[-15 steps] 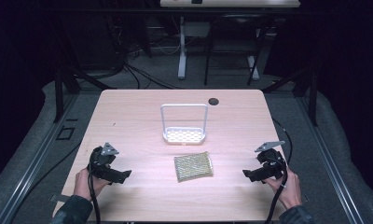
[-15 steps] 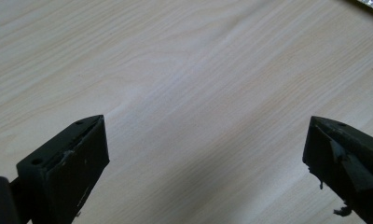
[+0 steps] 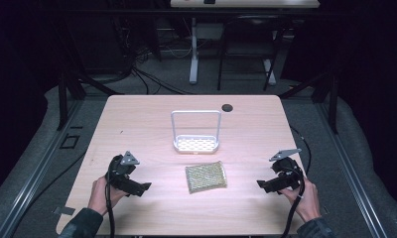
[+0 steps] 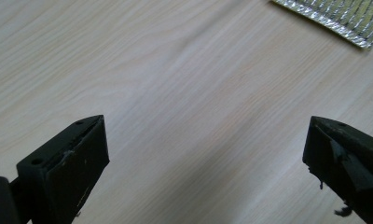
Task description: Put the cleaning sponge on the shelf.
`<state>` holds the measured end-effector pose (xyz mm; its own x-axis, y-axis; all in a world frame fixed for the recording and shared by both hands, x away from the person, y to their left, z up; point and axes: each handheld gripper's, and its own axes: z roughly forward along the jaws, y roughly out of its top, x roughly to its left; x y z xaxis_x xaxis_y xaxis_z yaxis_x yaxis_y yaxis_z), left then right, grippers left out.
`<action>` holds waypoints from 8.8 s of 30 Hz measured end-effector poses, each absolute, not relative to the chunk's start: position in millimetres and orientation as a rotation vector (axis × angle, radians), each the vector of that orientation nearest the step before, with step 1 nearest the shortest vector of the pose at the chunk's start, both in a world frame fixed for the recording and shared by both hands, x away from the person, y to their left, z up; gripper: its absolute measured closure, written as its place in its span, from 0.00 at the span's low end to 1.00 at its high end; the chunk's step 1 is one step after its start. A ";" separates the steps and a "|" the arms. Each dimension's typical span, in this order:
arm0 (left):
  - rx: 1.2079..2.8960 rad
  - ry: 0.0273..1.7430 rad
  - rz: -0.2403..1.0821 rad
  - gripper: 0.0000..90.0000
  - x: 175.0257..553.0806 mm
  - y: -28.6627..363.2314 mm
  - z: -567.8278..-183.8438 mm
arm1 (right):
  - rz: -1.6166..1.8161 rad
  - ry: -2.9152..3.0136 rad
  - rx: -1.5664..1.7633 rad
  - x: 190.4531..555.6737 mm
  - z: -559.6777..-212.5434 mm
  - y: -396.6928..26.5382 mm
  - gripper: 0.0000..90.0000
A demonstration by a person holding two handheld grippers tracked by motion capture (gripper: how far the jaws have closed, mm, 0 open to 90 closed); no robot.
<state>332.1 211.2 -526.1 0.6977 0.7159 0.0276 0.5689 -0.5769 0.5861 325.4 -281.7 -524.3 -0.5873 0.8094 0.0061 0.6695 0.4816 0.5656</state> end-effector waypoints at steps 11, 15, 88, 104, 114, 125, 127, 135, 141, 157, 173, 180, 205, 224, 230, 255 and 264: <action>2.391 0.864 0.320 0.00 337.3 173.5 -525.9 | 0.792 2.478 1.235 324.7 -520.3 -275.8 0.07; 2.399 0.834 0.295 0.00 340.0 162.6 -528.0 | 0.789 2.487 1.216 325.4 -519.7 -273.4 0.07; 2.611 0.516 0.194 0.06 370.7 40.0 -565.8 | 0.857 2.514 1.196 320.6 -514.5 -273.0 0.11; 2.598 0.533 0.186 0.12 369.2 41.9 -564.4 | 0.870 2.512 1.205 319.7 -514.3 -275.5 0.14; 2.573 0.507 0.192 0.30 364.7 43.6 -561.6 | 0.865 2.505 1.202 319.1 -514.1 -274.9 0.15; 2.552 0.501 0.215 0.40 361.3 45.0 -558.8 | 0.862 2.507 1.206 318.8 -513.4 -275.3 0.16; 2.547 0.498 0.223 0.40 360.2 45.4 -556.9 | 0.864 2.507 1.205 318.6 -513.3 -275.1 0.16; 2.531 0.495 0.241 0.40 354.3 48.3 -550.2 | 0.861 2.506 1.204 318.5 -513.2 -275.3 0.16; 2.510 0.514 0.267 0.40 350.4 55.1 -542.8 | 0.858 2.508 1.198 318.4 -513.1 -275.5 0.16; 2.479 0.567 0.304 0.40 349.9 68.9 -533.1 | 0.851 2.508 1.195 318.2 -513.4 -275.1 0.16; 2.442 0.685 0.365 0.40 358.5 87.0 -527.8 | 0.846 2.506 1.192 317.5 -512.8 -274.8 0.16; 2.413 0.774 0.406 0.40 365.8 92.2 -530.1 | 0.847 2.509 1.188 317.3 -512.5 -273.7 0.16; 2.290 0.957 0.494 0.41 385.4 91.5 -523.6 | 0.836 2.516 1.167 316.7 -512.4 -270.8 0.16; 2.242 1.024 0.492 0.40 396.2 84.5 -520.4 | 0.833 2.517 1.162 316.9 -512.4 -268.7 0.16; 2.242 1.042 0.505 0.40 400.8 78.7 -523.4 | 0.844 2.517 1.170 317.2 -512.6 -269.1 0.16; 2.260 1.089 0.509 0.39 423.7 64.4 -534.7 | 0.839 2.521 1.161 316.7 -512.7 -267.3 0.16; 2.256 1.107 0.516 0.39 431.8 52.1 -541.4 | 0.837 2.519 1.163 316.4 -512.7 -266.4 0.16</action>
